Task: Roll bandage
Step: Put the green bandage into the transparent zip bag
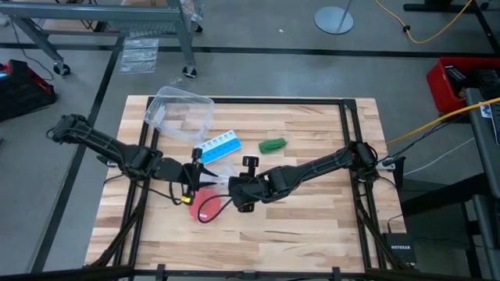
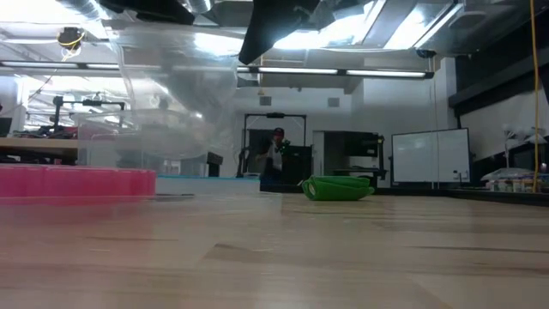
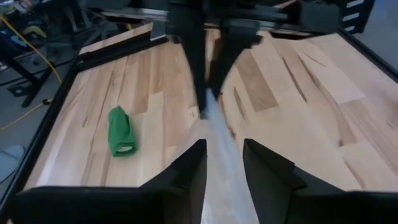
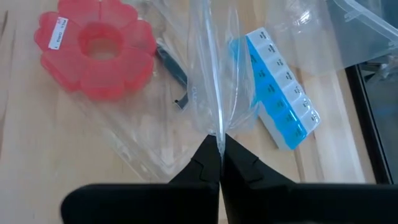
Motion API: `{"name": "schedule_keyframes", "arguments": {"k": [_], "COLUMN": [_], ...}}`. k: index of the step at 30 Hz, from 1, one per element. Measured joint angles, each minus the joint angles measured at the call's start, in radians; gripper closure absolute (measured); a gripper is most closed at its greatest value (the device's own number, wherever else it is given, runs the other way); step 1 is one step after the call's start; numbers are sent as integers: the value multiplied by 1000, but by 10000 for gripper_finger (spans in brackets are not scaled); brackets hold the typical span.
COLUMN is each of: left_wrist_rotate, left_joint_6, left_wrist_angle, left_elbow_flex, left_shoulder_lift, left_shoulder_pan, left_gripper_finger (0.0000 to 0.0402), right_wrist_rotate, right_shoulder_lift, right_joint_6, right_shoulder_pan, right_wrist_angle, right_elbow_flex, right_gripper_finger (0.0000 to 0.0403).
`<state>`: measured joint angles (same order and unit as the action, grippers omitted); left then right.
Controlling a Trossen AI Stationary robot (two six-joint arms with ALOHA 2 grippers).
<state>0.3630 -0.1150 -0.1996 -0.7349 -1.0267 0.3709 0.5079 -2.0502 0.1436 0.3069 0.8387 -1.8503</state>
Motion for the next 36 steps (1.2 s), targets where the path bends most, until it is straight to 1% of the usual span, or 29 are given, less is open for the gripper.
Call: {"name": "schedule_keyframes", "arguments": {"k": [8,22,29,36], "left_wrist_rotate": [1,0,0,0], "left_joint_6": [2,19,64,63], "left_wrist_angle": [-8,-10,-87,-89], "left_elbow_flex": [0,0,0,0], "left_shoulder_lift": [0,0,0,1], "left_shoulder_pan": [-19,19,24,24], "left_gripper_finger": [313,313,313,313], "right_wrist_rotate": [-3,-3,-3,-3], "right_shoulder_lift": [0,0,0,0], "right_joint_6": [0,-1,-1,-1], "right_shoulder_pan": [0,0,0,0], "right_wrist_angle": [0,1,1,1], "right_elbow_flex": [0,0,0,0], "right_gripper_finger": [402,402,402,402]}}
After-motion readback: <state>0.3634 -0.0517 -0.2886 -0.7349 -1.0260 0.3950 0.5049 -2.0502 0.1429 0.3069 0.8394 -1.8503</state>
